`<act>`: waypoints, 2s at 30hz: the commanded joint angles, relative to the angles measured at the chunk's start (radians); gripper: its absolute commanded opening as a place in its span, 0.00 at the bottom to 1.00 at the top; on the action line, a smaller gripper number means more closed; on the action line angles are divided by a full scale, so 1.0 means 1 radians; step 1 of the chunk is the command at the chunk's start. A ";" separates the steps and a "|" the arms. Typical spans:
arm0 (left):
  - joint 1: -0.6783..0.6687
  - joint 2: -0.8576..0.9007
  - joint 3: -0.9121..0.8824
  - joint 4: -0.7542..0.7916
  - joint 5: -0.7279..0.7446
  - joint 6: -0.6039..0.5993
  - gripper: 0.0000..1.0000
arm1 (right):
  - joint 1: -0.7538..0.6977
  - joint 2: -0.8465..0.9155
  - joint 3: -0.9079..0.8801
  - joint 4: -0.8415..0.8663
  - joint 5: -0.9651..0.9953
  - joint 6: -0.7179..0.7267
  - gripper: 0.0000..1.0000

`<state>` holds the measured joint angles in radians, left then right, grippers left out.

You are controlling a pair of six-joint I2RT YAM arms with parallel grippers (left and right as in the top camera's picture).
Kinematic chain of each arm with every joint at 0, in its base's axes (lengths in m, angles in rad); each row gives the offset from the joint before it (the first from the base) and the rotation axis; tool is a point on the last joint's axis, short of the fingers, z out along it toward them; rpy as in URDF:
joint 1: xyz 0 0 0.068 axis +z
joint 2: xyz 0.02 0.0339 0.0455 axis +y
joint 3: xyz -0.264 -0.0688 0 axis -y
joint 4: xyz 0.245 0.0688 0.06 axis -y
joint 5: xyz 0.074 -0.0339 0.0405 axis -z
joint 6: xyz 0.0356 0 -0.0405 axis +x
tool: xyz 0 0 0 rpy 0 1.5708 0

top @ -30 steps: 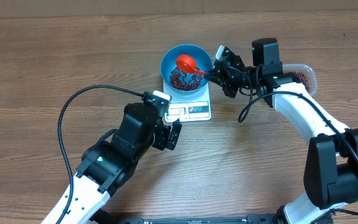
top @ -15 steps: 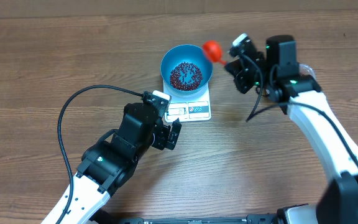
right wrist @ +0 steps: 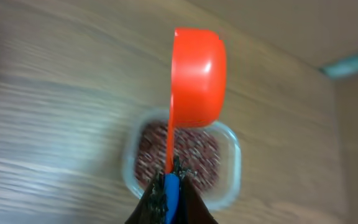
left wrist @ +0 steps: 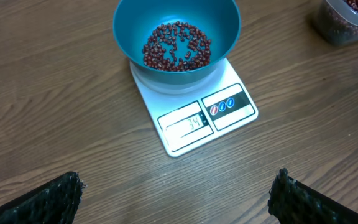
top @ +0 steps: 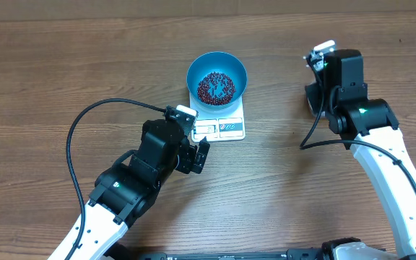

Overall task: Scoop item into bowl and weigh 150g on scale
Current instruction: 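Move the empty scoop back toward the bean tub with the right gripper, then dip the red scoop into the beans and scoop with the right gripper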

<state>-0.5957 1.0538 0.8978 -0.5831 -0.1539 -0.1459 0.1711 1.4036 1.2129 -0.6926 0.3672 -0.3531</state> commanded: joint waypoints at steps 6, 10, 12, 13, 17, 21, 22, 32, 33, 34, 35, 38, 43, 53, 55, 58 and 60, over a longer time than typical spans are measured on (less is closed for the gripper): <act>-0.002 -0.016 -0.009 0.002 -0.014 0.020 1.00 | -0.005 0.016 0.021 -0.071 0.137 0.100 0.04; -0.002 -0.016 -0.009 0.007 -0.014 0.023 0.99 | -0.010 0.016 0.020 -0.111 0.138 0.122 0.04; -0.002 -0.016 -0.009 0.007 -0.014 0.026 1.00 | -0.019 0.017 0.018 -0.122 0.137 0.122 0.04; -0.002 -0.016 -0.009 0.007 -0.014 0.028 1.00 | -0.026 0.020 0.018 -0.128 0.138 0.122 0.04; -0.002 -0.016 -0.008 0.008 -0.014 0.028 0.99 | -0.058 0.039 0.017 -0.149 0.130 0.148 0.04; -0.002 -0.016 -0.008 0.008 -0.013 0.028 0.99 | -0.082 0.080 0.017 -0.171 0.102 0.151 0.04; -0.002 -0.016 -0.007 0.008 -0.014 0.028 1.00 | -0.083 0.093 0.017 -0.177 0.095 0.152 0.04; -0.002 -0.016 -0.005 0.009 -0.014 0.032 0.99 | -0.084 0.206 0.017 -0.200 0.094 0.152 0.04; -0.002 -0.016 -0.005 0.009 -0.013 0.031 1.00 | -0.084 0.211 0.017 -0.200 0.096 0.152 0.04; -0.002 -0.016 -0.005 0.011 -0.013 0.031 0.99 | -0.087 0.219 0.017 -0.200 0.096 0.152 0.04; -0.002 -0.016 -0.005 0.012 -0.013 0.031 1.00 | -0.092 0.227 0.017 -0.200 0.096 0.152 0.04; -0.002 -0.016 -0.005 0.013 -0.013 0.031 1.00 | -0.116 0.250 0.017 -0.200 0.095 0.156 0.04; -0.002 -0.016 -0.005 0.012 -0.013 0.031 1.00 | -0.166 0.282 0.017 -0.195 0.031 0.174 0.04; -0.002 -0.016 -0.005 0.012 -0.013 0.031 1.00 | -0.200 0.299 0.017 -0.192 -0.148 0.166 0.04; -0.002 -0.016 -0.005 0.012 -0.013 0.031 1.00 | -0.200 0.301 0.017 -0.183 -0.180 0.162 0.04; -0.002 -0.016 -0.005 0.012 -0.013 0.031 1.00 | -0.201 0.308 0.017 -0.160 -0.226 0.162 0.04; -0.002 -0.016 -0.005 0.012 -0.013 0.031 1.00 | -0.201 0.311 0.017 -0.149 -0.257 0.162 0.04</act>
<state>-0.5957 1.0538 0.8978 -0.5755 -0.1539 -0.1299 -0.0265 1.6947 1.2129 -0.8448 0.1936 -0.1909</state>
